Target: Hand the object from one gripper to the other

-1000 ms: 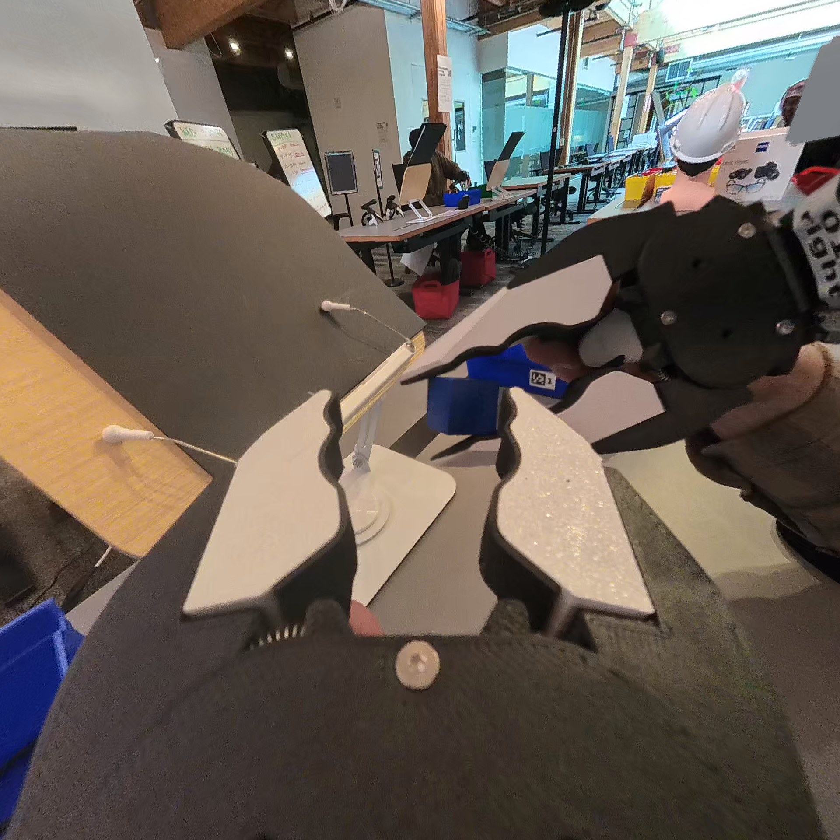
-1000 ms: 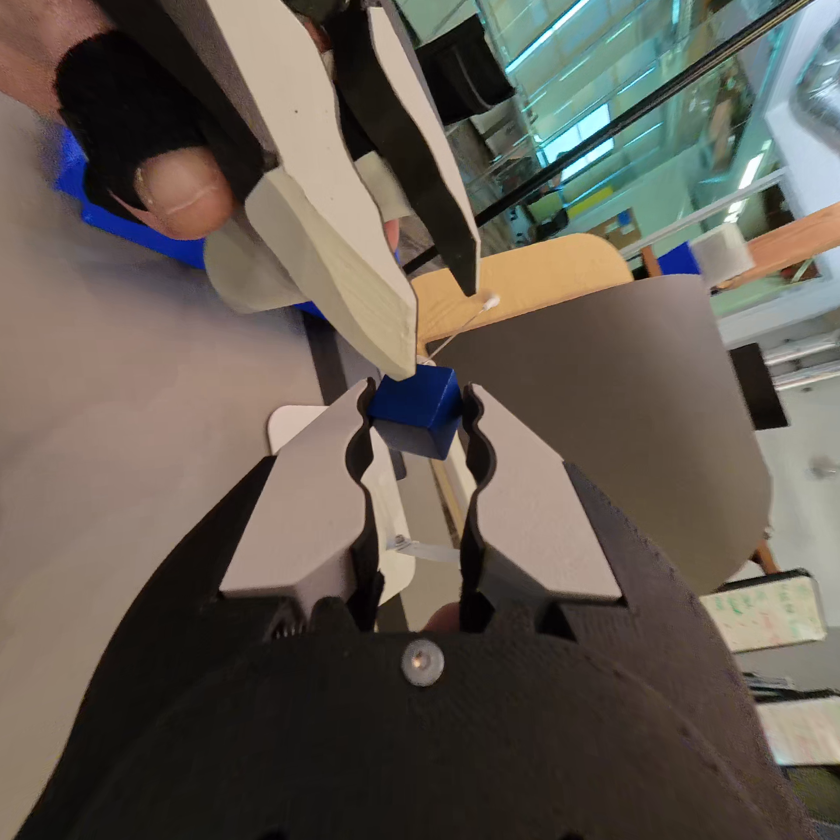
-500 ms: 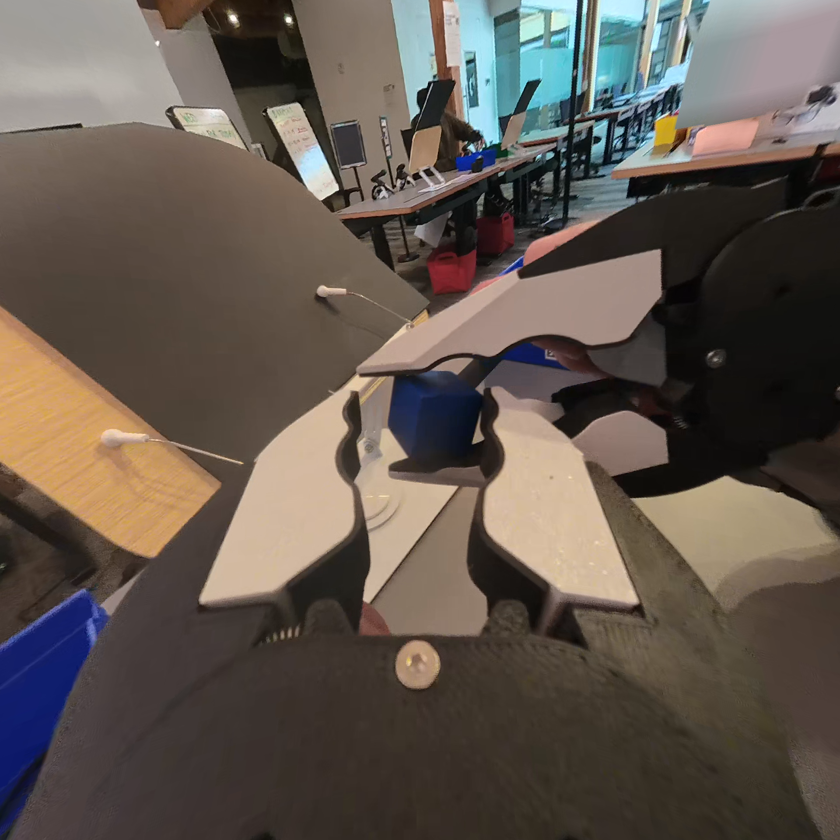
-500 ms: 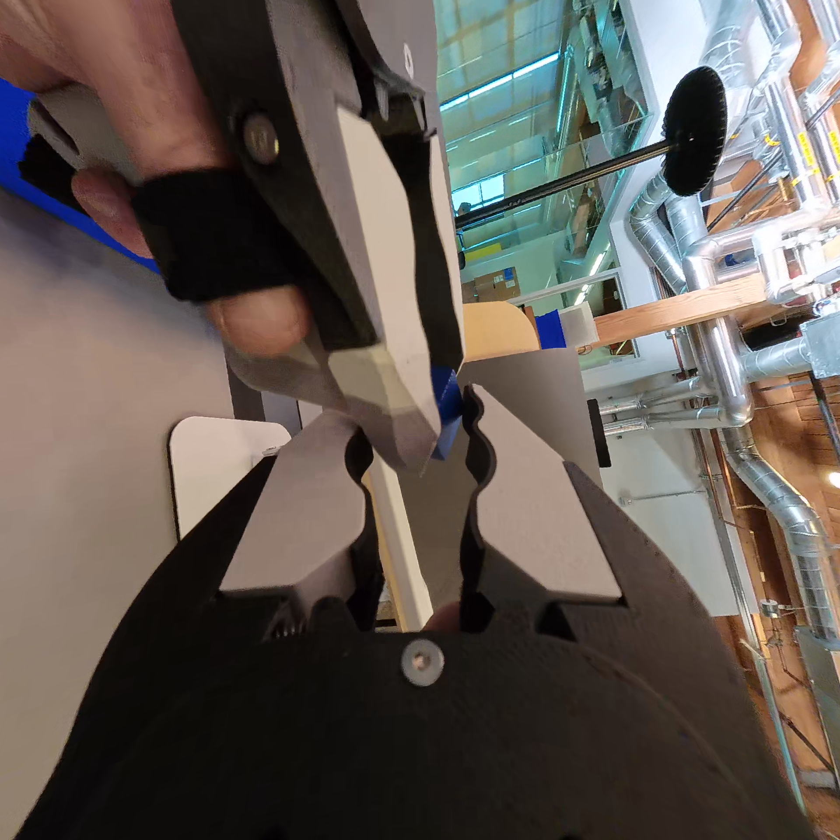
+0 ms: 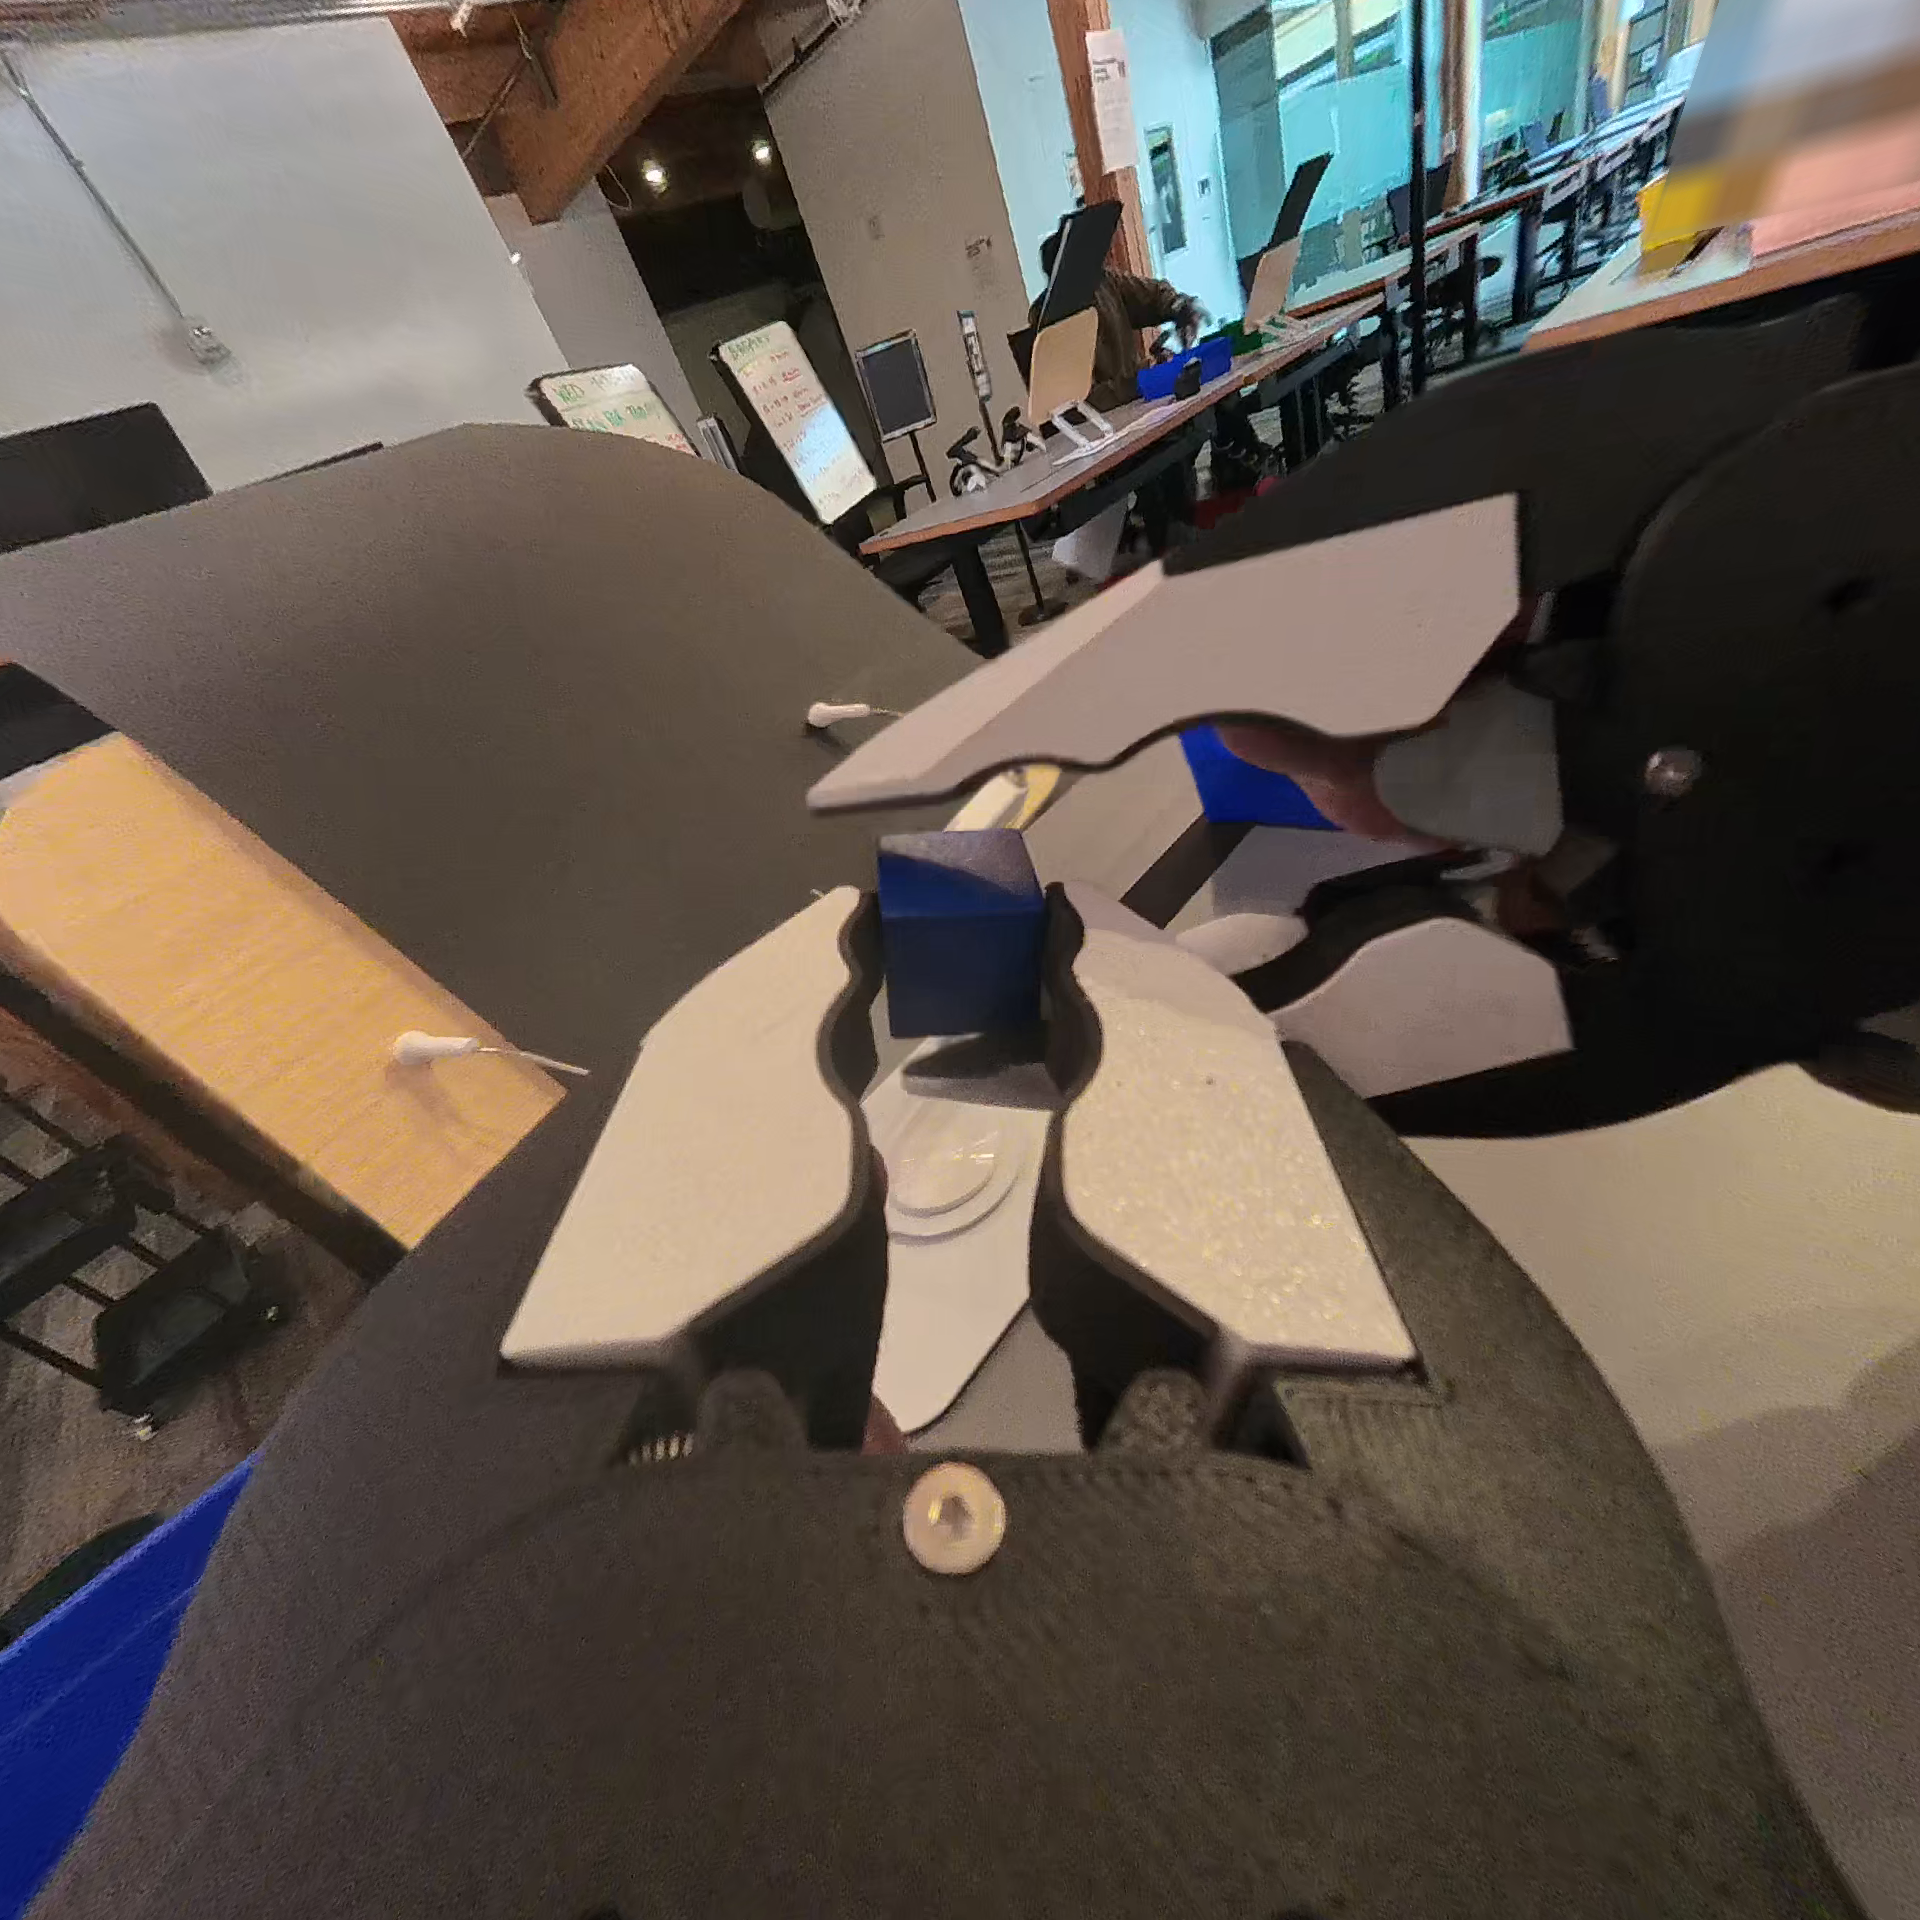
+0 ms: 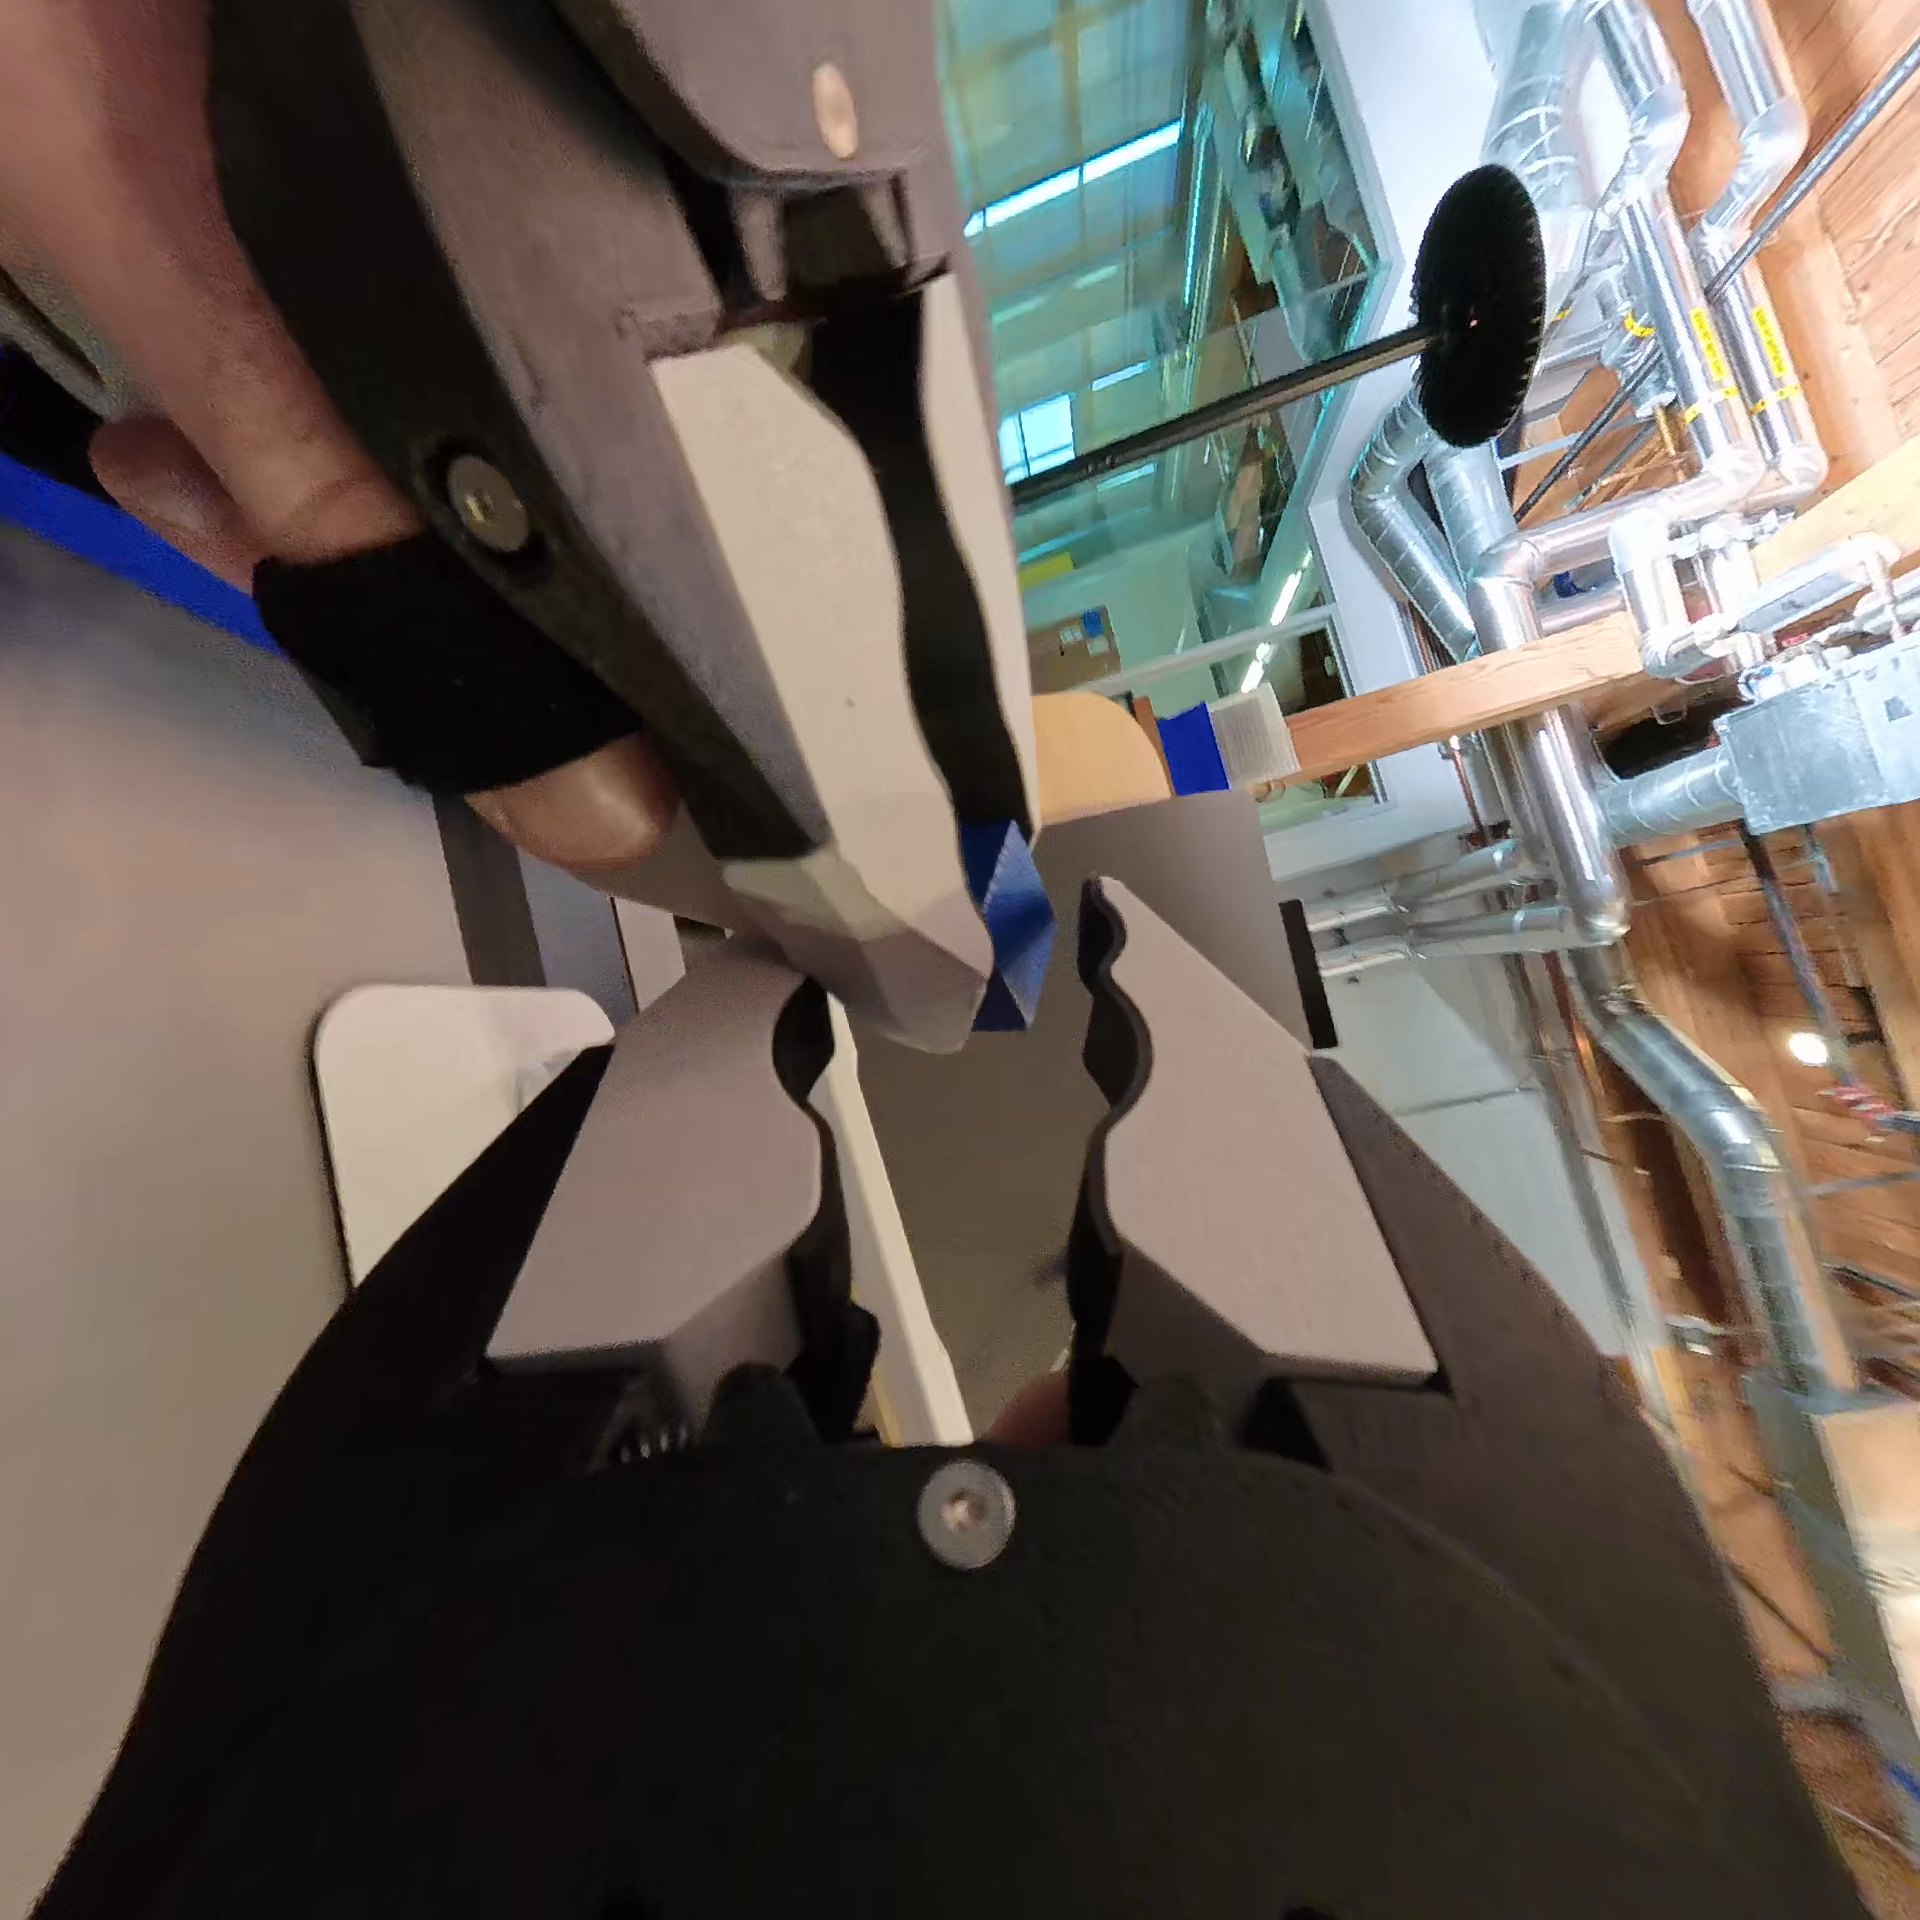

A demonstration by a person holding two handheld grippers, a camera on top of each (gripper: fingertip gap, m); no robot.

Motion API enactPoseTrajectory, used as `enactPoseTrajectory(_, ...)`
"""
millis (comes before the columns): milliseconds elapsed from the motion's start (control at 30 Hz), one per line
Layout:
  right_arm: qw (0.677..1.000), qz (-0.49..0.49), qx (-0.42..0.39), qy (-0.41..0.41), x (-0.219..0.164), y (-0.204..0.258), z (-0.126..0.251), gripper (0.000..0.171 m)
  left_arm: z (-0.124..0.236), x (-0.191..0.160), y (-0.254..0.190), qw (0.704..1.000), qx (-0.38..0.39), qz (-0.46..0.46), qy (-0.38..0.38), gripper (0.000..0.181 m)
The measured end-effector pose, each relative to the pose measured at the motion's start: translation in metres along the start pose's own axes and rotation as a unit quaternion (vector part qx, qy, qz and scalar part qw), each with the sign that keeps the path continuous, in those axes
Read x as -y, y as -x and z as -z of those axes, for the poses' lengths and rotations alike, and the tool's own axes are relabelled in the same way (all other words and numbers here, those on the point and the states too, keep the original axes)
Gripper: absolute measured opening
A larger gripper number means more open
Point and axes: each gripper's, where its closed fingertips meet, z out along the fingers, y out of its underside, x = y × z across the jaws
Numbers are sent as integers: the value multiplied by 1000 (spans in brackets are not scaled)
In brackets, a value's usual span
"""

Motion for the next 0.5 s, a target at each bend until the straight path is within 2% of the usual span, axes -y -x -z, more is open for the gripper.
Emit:
enactPoseTrajectory(100,997,-58,20,-41,4,-8,8,52,6,6,5,998,-27,50,-23,29)
enactPoseTrajectory(167,997,-57,13,-58,2,-15,14,58,12,14,9,987,-63,135,-60,29)
enactPoseTrajectory(300,993,-78,-12,-89,6,-30,22,61,27,37,16,913,-172,328,-169,28)
enactPoseTrajectory(367,987,-100,-5,-122,18,-29,25,59,32,43,16,885,-207,364,-206,28)
enactPoseTrajectory(500,968,-151,38,-198,43,-21,35,55,44,52,-1,854,-285,357,-250,29)
